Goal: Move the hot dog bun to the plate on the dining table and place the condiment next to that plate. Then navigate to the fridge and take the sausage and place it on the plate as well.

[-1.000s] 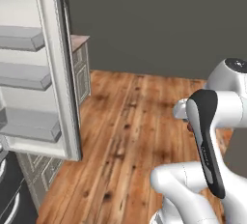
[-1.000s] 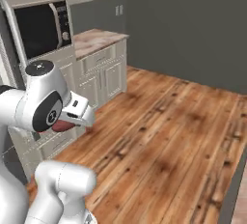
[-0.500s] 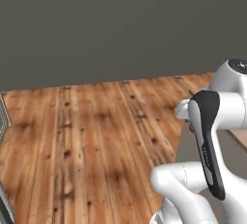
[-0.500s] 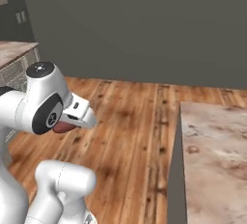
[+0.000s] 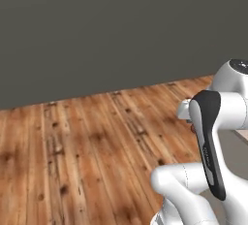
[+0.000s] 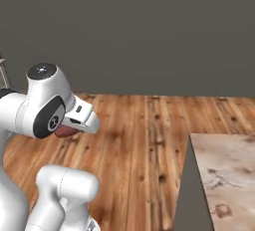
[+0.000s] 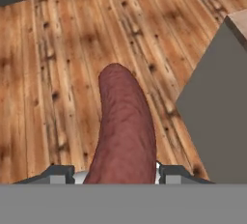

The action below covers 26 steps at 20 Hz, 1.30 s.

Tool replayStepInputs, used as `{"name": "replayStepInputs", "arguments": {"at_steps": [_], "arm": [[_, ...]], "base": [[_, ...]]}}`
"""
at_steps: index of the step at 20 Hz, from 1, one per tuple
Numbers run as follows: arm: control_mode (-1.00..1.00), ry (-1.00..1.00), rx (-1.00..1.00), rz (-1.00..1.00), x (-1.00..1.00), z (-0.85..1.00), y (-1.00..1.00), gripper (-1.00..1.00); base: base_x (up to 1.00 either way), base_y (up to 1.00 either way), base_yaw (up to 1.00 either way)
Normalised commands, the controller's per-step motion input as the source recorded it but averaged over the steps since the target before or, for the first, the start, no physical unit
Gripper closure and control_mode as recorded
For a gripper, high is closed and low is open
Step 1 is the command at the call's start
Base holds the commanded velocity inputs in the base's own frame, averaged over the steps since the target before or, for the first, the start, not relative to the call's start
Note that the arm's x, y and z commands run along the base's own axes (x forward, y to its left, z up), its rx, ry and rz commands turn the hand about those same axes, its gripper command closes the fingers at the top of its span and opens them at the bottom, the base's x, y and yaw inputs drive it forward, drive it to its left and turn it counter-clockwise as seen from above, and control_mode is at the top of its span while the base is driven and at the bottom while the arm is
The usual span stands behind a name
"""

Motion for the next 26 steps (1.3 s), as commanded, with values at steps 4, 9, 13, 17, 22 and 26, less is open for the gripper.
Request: {"name": "replayStepInputs", "arguments": {"at_steps": [4, 9, 13, 17, 22, 26], "arm": [[1.00, 0.00, 0.00, 0.00, 0.00, 0.00, 0.00, 1.00], [1.00, 0.00, 0.00, 0.00, 0.00, 0.00, 0.00, 1.00], [1.00, 0.00, 0.00, 0.00, 0.00, 0.00, 0.00, 1.00], [1.00, 0.00, 0.00, 0.00, 0.00, 0.00, 0.00, 1.00], [1.00, 0.00, 0.00, 0.00, 0.00, 0.00, 0.00, 1.00], [1.00, 0.00, 0.00, 0.00, 0.00, 0.00, 0.00, 1.00]], "base": [[1.00, 0.37, -0.33], [1.00, 0.35, -0.46], [1.00, 0.53, -0.63], [0.82, 0.57, -0.72], [0.54, 0.58, -0.78], [0.46, 0.56, -0.79]]}}
